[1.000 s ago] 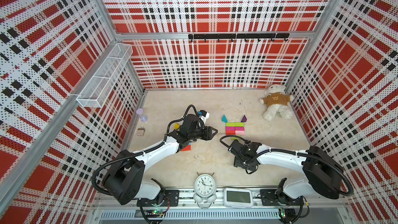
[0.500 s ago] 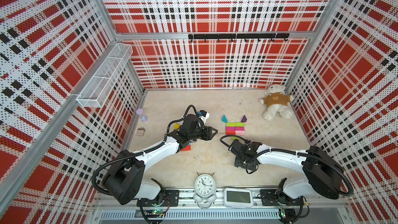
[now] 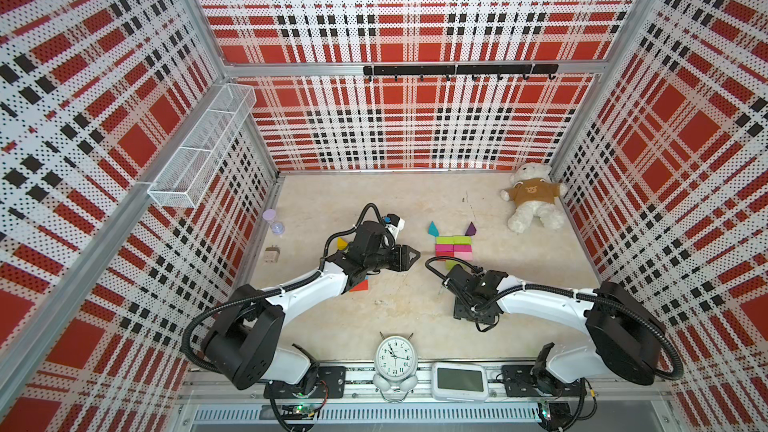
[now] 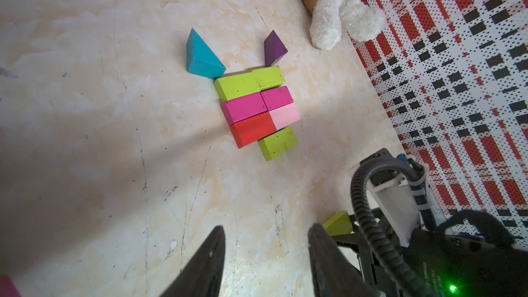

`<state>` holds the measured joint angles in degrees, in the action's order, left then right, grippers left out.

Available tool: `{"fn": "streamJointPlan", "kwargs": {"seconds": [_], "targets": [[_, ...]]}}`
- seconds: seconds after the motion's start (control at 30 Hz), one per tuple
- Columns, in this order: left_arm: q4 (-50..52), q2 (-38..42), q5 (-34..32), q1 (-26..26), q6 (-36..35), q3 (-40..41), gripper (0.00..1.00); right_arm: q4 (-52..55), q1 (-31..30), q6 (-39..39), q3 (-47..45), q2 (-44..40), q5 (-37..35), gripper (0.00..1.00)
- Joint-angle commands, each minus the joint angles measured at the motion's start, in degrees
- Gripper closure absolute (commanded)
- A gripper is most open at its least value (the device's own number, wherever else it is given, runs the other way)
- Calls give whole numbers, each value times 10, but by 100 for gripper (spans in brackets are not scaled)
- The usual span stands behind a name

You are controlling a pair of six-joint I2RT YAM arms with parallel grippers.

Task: Assemble a carrot with building blocks
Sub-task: Pick up the building block from the center of the board, then assemble the building block at the center of the board.

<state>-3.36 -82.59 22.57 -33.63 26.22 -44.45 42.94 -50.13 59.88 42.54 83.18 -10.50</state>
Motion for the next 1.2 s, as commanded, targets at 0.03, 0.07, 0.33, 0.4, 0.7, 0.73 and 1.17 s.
{"fn": "streamJointPlan", "kwargs": {"seconds": [0.03,0.07,0.33,0.4,0.7,0.73,1.17], "targets": [[10,-15,10,11,-20,-32,49,-4,11,-32,21,-5,-4,38],[17,-18,10,11,-25,-39,49,-6,14,-36,21,-6,-3,38],[61,-51,-7,12,-49,-80,49,-36,25,-87,33,4,29,38],[73,-60,-15,12,-55,-90,49,-33,25,-99,46,16,30,38],[81,-86,-17,14,-58,-113,49,-43,54,-139,70,46,48,38],[81,-87,-17,14,-57,-114,49,-44,60,-145,72,49,52,38],[81,-113,-13,18,-59,-128,49,-66,96,-190,102,95,69,38]]}}
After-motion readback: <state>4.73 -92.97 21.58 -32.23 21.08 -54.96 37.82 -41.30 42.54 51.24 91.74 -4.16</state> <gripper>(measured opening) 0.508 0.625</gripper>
